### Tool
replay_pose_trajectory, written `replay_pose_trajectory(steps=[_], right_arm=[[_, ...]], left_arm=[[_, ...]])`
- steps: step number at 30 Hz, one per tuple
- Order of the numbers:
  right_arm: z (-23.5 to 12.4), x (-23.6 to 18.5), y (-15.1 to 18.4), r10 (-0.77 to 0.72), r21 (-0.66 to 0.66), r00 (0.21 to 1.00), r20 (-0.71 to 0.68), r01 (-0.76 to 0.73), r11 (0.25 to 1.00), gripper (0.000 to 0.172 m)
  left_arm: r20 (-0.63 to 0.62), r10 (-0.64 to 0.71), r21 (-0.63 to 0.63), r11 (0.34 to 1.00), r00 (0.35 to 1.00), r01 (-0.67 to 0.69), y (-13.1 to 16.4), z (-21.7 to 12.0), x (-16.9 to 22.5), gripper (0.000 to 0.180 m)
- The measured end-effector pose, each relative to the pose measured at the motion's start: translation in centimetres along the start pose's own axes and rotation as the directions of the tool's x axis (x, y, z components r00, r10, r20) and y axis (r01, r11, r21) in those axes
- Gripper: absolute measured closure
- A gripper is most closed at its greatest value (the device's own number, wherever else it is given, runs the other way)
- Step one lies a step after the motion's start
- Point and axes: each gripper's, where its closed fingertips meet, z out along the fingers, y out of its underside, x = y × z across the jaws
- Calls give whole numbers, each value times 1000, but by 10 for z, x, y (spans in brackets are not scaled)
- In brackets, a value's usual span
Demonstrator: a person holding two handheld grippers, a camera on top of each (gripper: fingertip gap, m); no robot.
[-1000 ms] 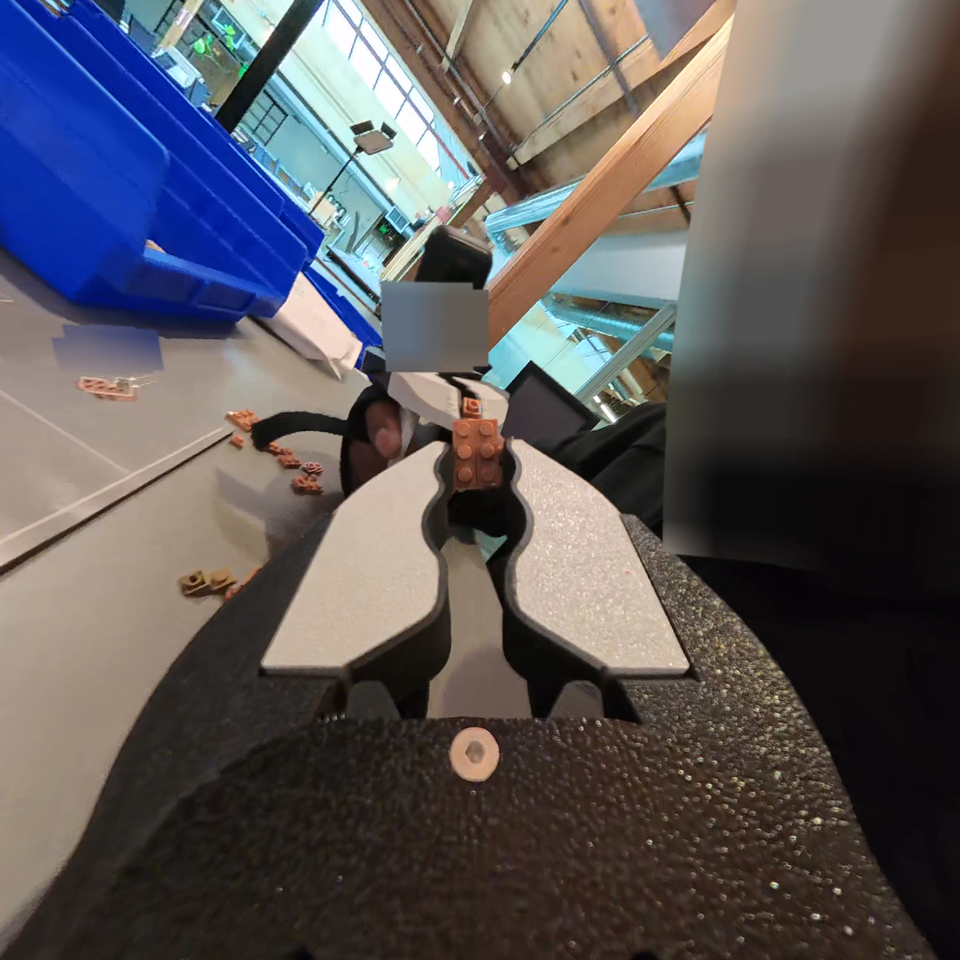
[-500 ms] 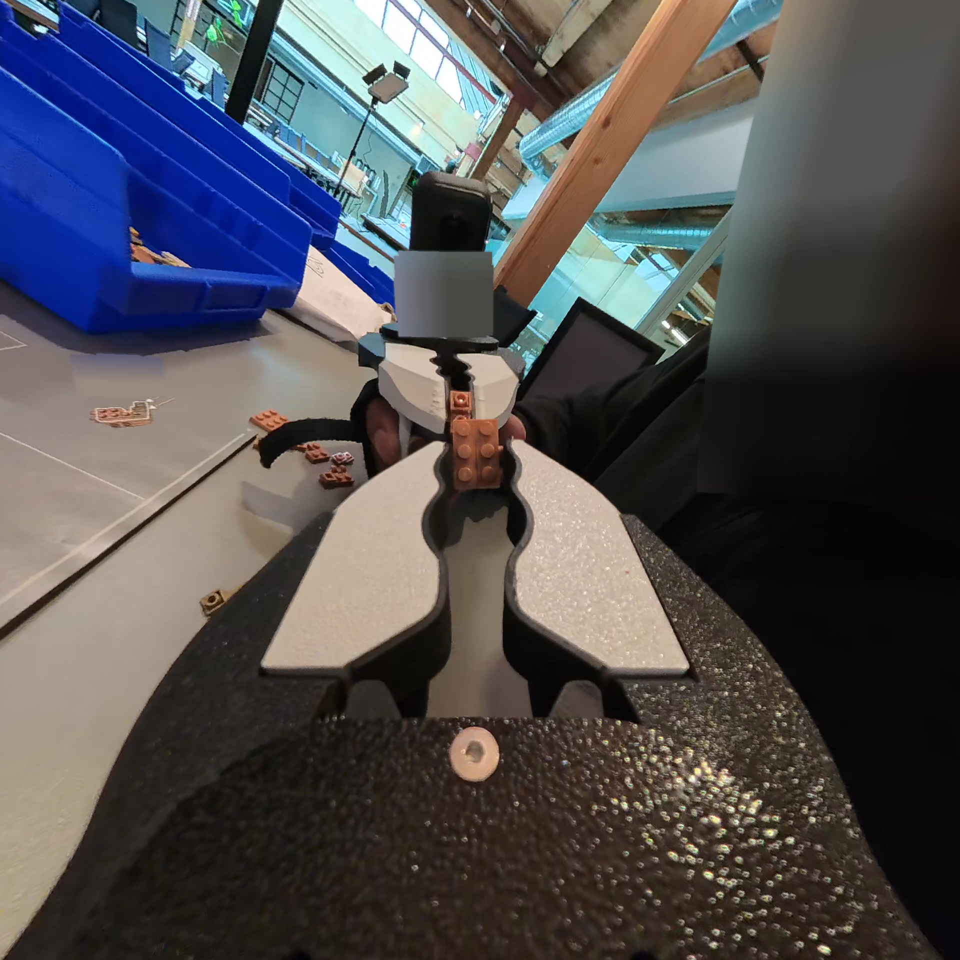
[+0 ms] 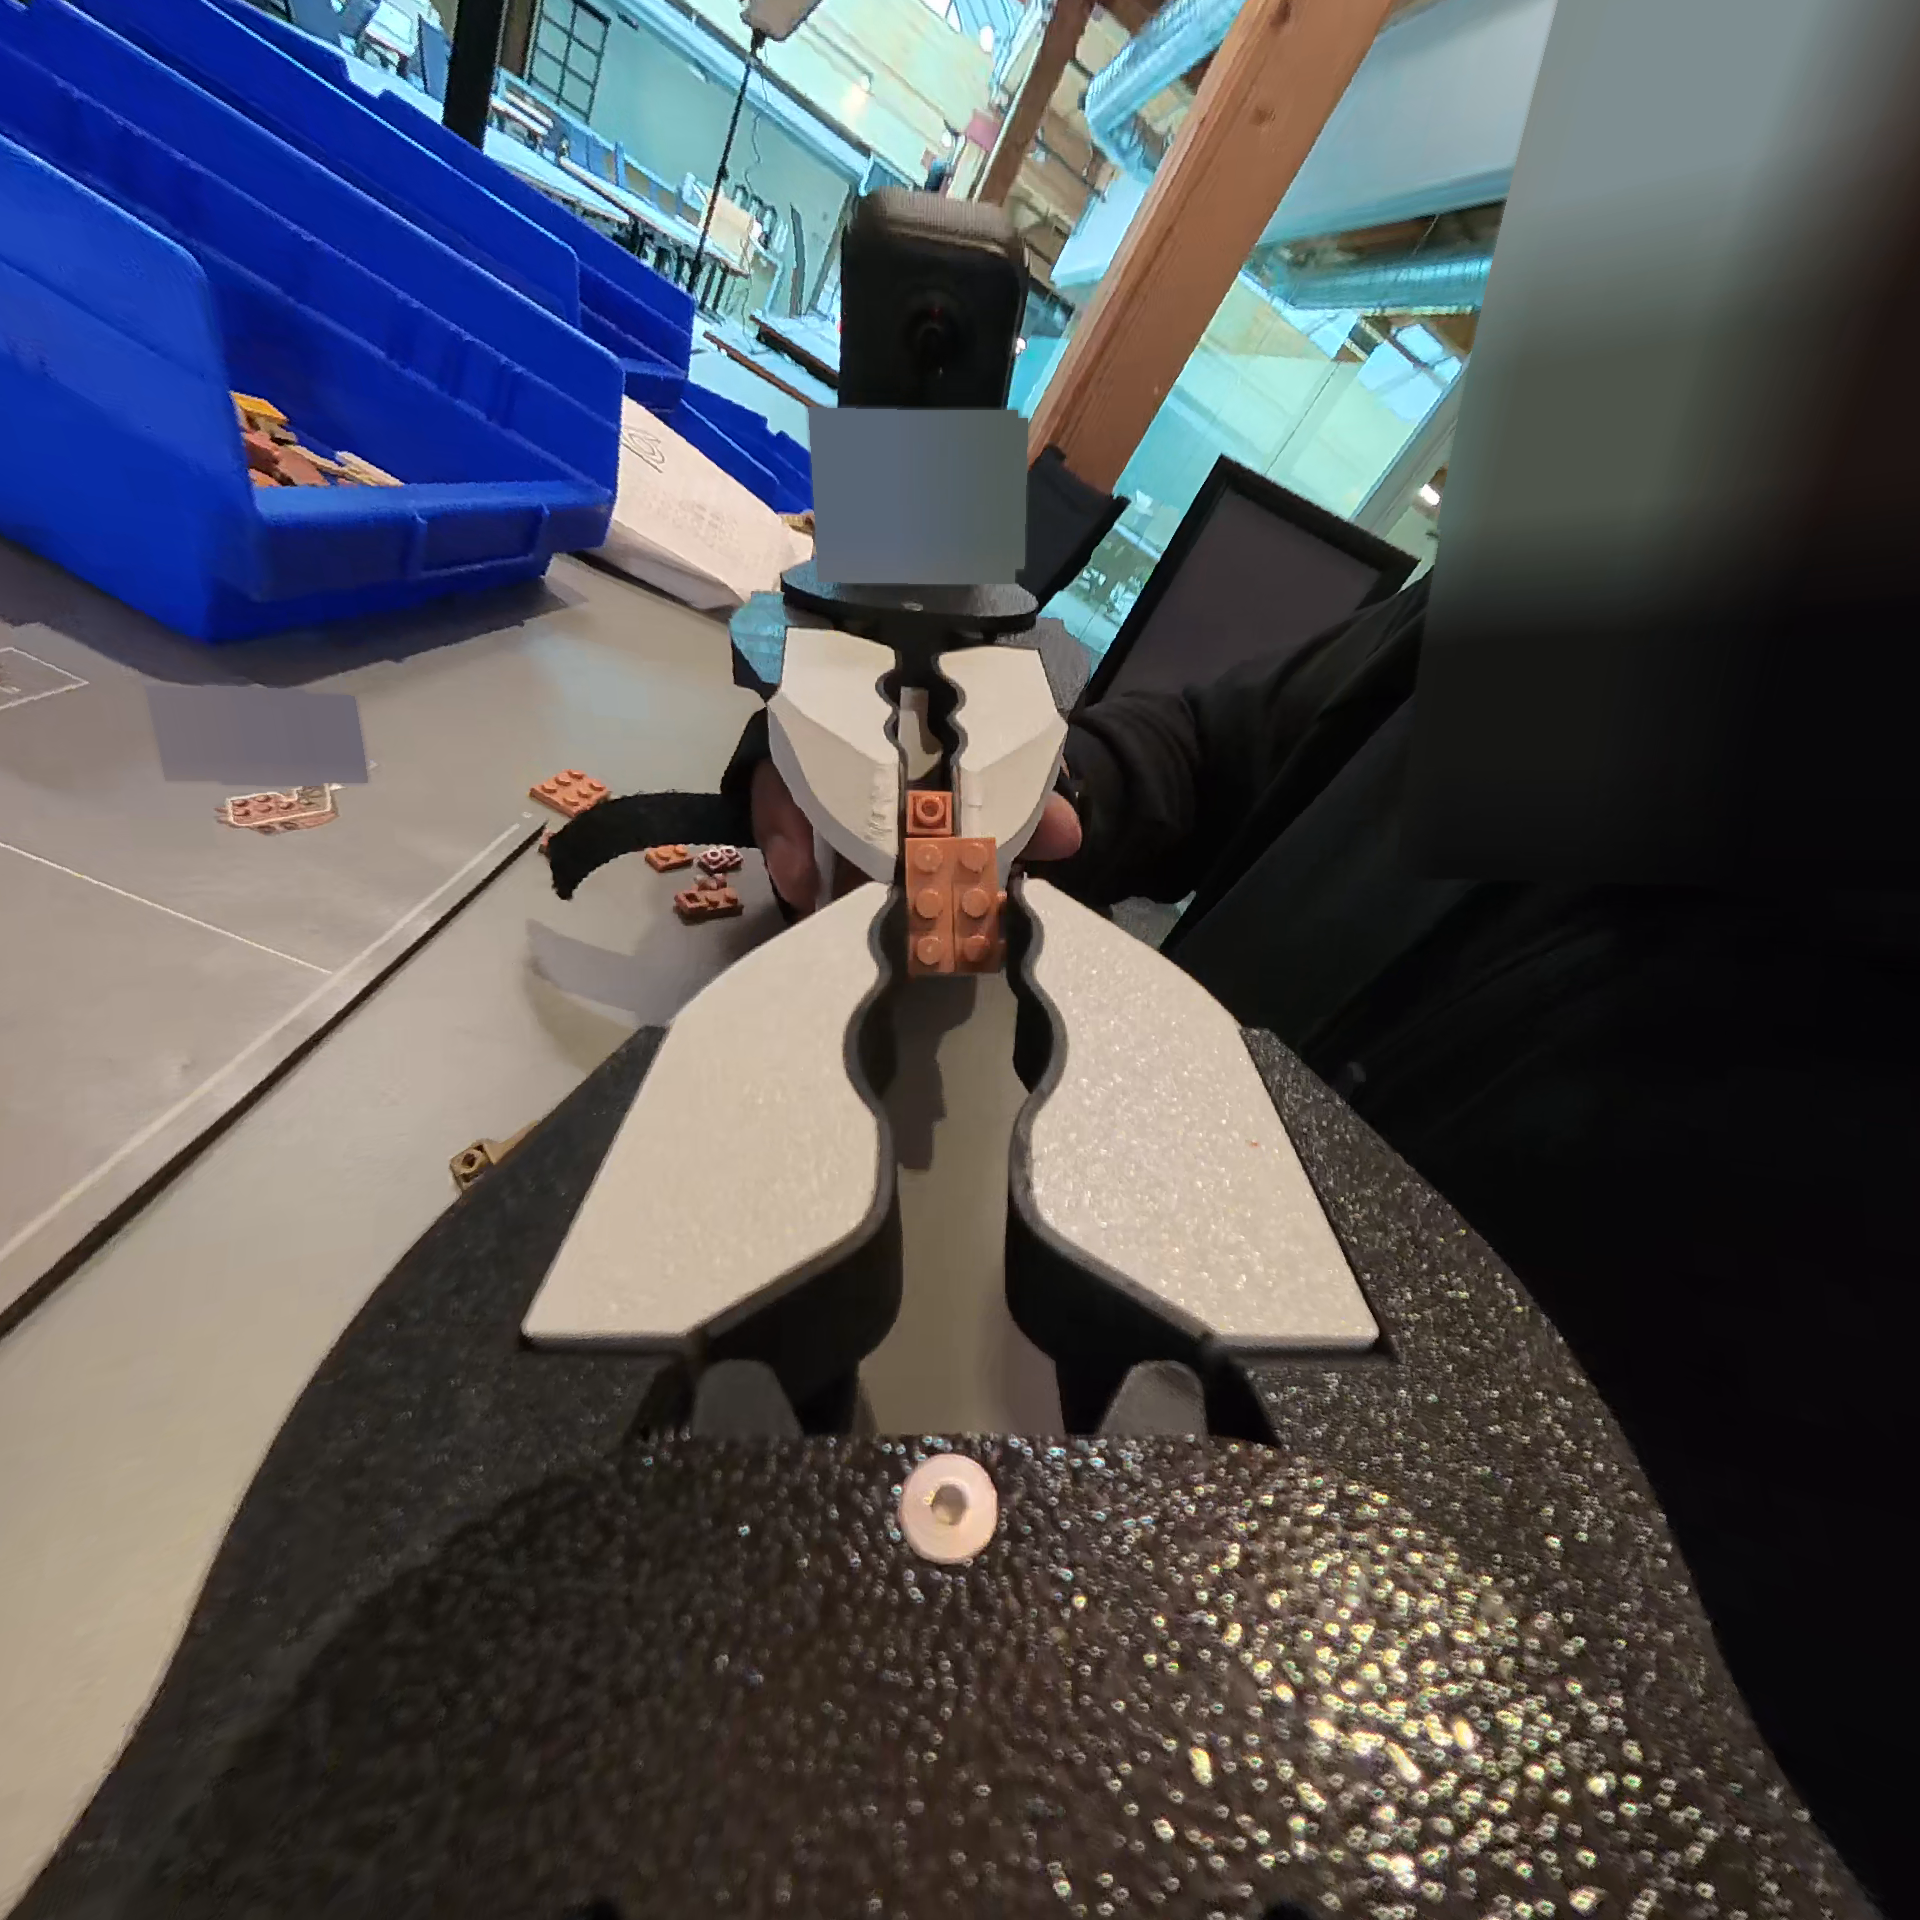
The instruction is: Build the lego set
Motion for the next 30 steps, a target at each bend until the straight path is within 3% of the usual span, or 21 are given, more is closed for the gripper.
replay_pose_trajectory(steps=[16, 30], right_arm=[[3, -13, 7, -55, -40, 997, 60, 57, 998, 164], [5, -14, 11, -97, -73, 994, 48, 100, 992, 164]], left_arm=[[-128, -134, -56, 990, 983, 127, 10, -1, 13, 163], [-123, -134, -91, 988, 983, 124, 14, -2, 14, 163]])
